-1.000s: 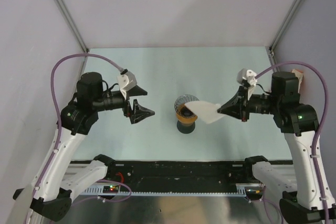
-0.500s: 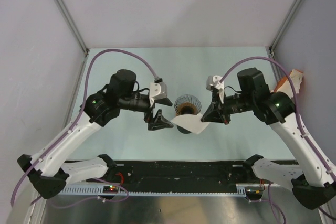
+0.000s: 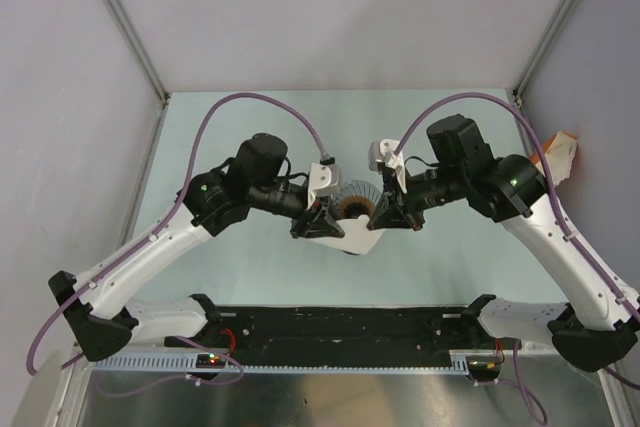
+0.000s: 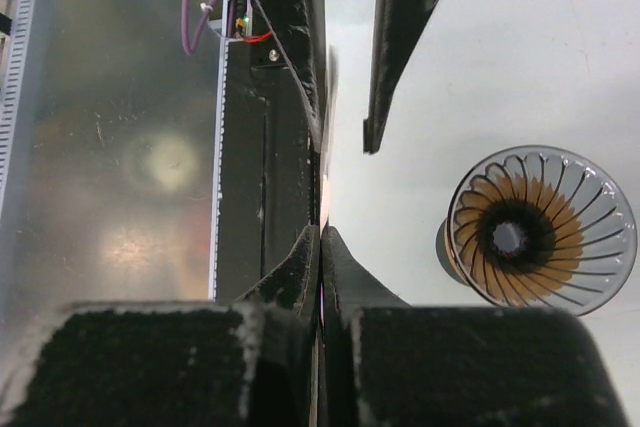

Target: Place the coffee filter in the dripper

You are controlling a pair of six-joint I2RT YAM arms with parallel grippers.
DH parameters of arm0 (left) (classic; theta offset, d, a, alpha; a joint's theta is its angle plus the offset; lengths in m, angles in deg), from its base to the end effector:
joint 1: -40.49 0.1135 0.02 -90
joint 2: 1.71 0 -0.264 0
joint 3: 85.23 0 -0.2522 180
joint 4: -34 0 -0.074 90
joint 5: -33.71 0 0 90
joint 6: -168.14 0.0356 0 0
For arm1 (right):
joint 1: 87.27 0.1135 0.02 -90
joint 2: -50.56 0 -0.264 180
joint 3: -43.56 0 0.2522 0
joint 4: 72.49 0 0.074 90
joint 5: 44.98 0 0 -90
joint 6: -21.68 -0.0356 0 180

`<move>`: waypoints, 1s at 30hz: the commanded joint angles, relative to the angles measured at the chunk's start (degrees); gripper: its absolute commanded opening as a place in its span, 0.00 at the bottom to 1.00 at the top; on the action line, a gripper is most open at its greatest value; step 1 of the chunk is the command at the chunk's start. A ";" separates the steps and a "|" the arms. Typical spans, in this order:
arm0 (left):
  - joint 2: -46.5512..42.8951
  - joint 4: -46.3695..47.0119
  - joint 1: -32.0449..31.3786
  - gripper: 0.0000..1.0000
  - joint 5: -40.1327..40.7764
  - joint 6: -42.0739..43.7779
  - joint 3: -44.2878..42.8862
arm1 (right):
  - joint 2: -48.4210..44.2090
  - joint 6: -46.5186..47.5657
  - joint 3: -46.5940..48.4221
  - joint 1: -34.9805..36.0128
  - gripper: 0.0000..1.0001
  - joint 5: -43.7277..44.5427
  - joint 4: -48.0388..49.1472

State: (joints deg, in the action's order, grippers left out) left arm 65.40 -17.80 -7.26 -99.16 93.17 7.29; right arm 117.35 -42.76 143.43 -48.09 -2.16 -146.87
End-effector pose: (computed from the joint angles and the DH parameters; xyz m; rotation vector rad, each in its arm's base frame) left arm 0.1429 -0.1933 0.3923 1.4927 1.5562 -1.1260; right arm 0.1394 0.1473 0.4290 -1.5322 1.6118 1.0630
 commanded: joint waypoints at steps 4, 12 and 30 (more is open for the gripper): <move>-0.26 0.93 -0.21 0.02 -3.67 -3.17 -2.22 | 0.95 -3.67 5.36 0.06 0.13 1.46 2.61; -3.40 17.22 8.30 0.00 -8.81 -22.69 1.60 | -7.98 -22.64 -7.19 -9.50 0.80 2.70 23.95; -3.89 37.71 10.94 0.00 -10.25 -41.15 9.90 | -6.19 -38.64 -12.55 -12.21 0.34 -7.27 45.36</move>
State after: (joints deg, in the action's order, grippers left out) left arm 62.36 16.07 3.41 -108.04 54.30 16.82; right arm 110.40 -78.74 129.97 -60.81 -7.18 -107.20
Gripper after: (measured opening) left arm 0.009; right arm 0.465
